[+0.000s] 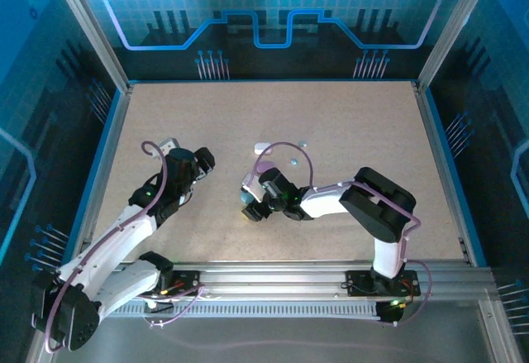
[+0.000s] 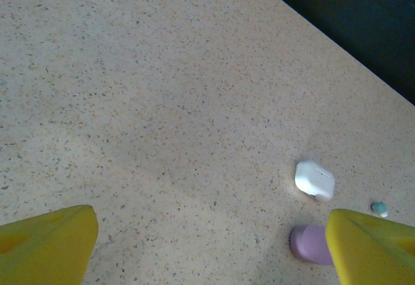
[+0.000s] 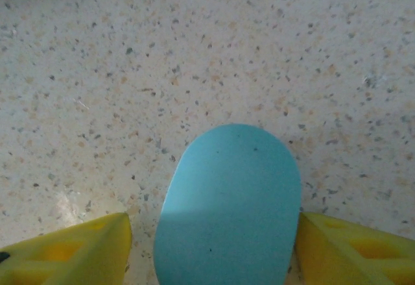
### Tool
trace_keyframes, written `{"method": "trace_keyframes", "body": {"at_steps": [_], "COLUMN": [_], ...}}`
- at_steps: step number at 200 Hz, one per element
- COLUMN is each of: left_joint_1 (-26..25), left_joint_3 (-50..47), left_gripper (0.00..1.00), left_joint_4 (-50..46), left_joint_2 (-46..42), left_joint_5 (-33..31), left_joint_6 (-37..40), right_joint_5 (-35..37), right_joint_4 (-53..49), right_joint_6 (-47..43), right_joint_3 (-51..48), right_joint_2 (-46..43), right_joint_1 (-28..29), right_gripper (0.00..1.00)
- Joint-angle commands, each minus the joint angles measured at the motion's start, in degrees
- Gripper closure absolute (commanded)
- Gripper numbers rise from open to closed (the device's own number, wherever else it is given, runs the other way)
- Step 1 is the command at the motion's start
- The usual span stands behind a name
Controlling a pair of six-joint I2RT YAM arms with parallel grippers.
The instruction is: Insert the wireless bluetooth earbuds into the charging case
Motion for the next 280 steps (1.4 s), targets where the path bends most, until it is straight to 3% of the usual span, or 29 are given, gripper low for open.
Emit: {"method": "trace_keyframes", "body": {"at_steps": [1, 32, 52, 91, 119, 147, 174, 193, 212, 249, 280], "left_joint_1": [0.63, 0.67, 0.76, 1.12, 1.29, 1.15, 0.73, -0.66, -3.39, -7.65, -9.84], "left_joint_3": [0.54, 0.54, 1.10, 1.31, 0.36, 4.90, 11.40, 15.63, 19.56, 24.92, 27.44], "left_gripper": [0.09, 0.08, 0.01, 0.01, 0.01, 0.01, 0.04, 0.08, 0.13, 0.26, 0.29], "left_joint_4": [1.43, 2.29, 1.79, 3.82, 12.92, 17.68, 20.27, 20.73, 18.75, 13.51, 12.73], "left_joint_2": [0.23, -0.10, 0.20, -0.91, -2.13, 0.65, 5.84, 9.20, 12.54, 19.08, 23.05], "left_joint_5": [1.13, 1.22, 0.52, 1.24, 14.22, 32.33, 49.68, 57.77, 62.14, 63.99, 64.16], "left_joint_6": [2.05, 3.86, 5.35, 5.81, 12.90, 18.21, 18.52, 17.99, 18.70, 20.40, 19.36], "right_joint_5": [-2.85, -4.84, -6.94, -13.40, -21.03, -24.94, -25.54, -25.28, -23.77, -23.53, -23.52], "right_joint_4": [2.77, 3.38, 3.11, 0.74, -2.13, -11.44, -18.00, -19.34, -18.82, -17.25, -15.79], "right_joint_6": [-2.64, -5.88, -7.86, -8.44, -8.04, -13.12, -17.61, -21.46, -22.02, -20.86, -20.55], "right_joint_3": [1.48, 0.15, -1.18, -3.63, -5.66, -4.45, -2.30, -2.08, -2.04, -1.63, -1.96], "right_joint_2": [2.41, 2.80, 1.45, -7.84, -20.30, -31.74, -39.17, -42.90, -45.06, -47.50, -48.84], "right_joint_1": [-0.11, -0.72, -1.42, -4.42, -8.92, -13.97, -18.59, -20.00, -20.45, -20.47, -20.45], "right_gripper": [0.38, 0.56, 0.63, 0.68, 0.69, 0.68, 0.68, 0.68, 0.67, 0.66, 0.65]}}
